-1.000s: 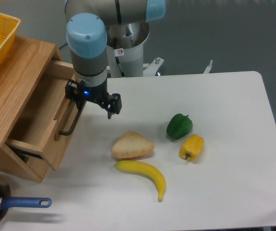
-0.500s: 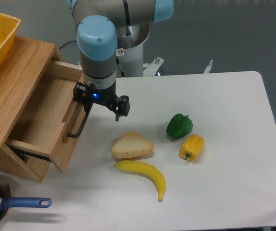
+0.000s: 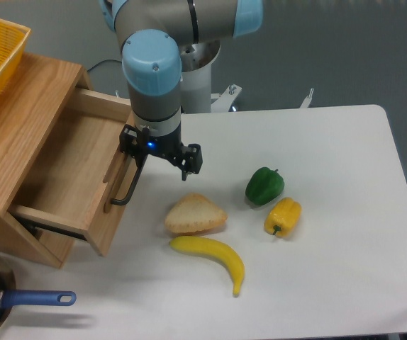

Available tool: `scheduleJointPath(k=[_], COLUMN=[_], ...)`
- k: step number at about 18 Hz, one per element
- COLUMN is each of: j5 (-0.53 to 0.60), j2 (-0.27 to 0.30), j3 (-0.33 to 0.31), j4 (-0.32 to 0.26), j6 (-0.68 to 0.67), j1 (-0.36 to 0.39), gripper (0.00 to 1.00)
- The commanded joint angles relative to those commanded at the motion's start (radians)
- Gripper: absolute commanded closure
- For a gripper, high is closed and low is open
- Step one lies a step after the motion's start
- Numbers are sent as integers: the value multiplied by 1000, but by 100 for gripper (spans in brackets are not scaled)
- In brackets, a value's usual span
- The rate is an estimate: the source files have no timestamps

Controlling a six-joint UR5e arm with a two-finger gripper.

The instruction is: Slide open the top drawer

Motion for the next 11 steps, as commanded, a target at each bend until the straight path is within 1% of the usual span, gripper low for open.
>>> scheduleJointPath(k=[5,11], j5=[2,2], j2=[-8,-11], j3=[3,12], j4=[-2,0], j6=[31,35], j1=[15,25], gripper=[0,0])
